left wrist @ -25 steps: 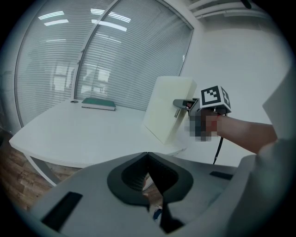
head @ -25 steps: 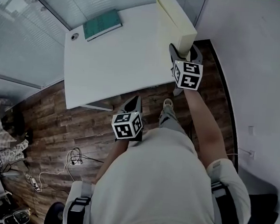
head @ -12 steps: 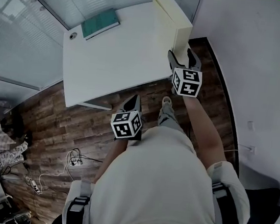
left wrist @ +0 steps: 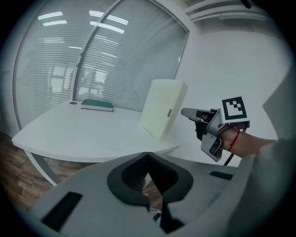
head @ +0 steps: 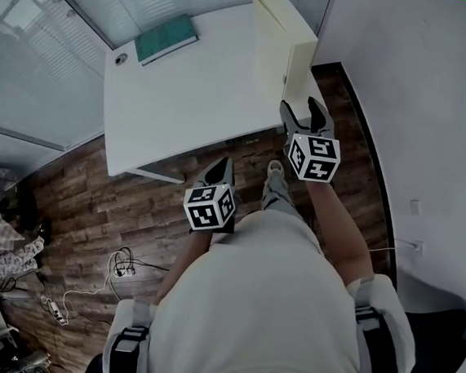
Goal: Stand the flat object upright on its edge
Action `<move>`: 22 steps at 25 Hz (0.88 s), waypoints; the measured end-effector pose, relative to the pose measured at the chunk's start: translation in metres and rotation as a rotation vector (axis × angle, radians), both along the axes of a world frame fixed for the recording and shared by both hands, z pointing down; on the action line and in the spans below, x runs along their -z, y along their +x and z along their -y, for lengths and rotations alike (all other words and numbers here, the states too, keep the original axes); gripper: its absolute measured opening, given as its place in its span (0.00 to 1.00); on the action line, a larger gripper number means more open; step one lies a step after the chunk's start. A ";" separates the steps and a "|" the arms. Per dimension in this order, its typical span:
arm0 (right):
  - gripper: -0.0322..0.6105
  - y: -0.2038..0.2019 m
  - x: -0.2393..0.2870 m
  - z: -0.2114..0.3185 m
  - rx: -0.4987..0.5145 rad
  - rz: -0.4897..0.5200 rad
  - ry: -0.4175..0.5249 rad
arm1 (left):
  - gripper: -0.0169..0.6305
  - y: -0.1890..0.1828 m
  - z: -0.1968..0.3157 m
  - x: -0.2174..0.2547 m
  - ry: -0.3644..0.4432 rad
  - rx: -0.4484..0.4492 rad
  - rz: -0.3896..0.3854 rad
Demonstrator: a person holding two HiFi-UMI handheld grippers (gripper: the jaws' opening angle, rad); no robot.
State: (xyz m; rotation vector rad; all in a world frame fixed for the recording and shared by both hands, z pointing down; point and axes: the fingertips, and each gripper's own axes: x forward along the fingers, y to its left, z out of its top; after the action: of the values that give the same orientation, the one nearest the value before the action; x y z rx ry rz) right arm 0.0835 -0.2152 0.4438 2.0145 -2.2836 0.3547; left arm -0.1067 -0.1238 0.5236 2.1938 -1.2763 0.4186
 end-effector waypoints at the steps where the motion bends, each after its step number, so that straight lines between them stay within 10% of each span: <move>1: 0.50 -0.001 0.001 -0.004 -0.001 0.004 0.004 | 0.06 0.000 -0.001 0.000 0.001 -0.003 0.000; 12: 0.18 -0.024 -0.007 -0.060 0.063 0.018 -0.026 | 0.06 -0.004 -0.012 0.006 0.018 -0.004 -0.003; 22: 0.10 -0.041 -0.022 -0.095 0.142 0.025 -0.075 | 0.06 -0.001 -0.016 0.006 0.023 -0.019 -0.003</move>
State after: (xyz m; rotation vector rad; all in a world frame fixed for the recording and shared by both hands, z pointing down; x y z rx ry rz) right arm 0.0428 -0.1200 0.4661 1.8110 -2.3731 0.4502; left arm -0.1081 -0.1074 0.5173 2.2265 -1.2656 0.4094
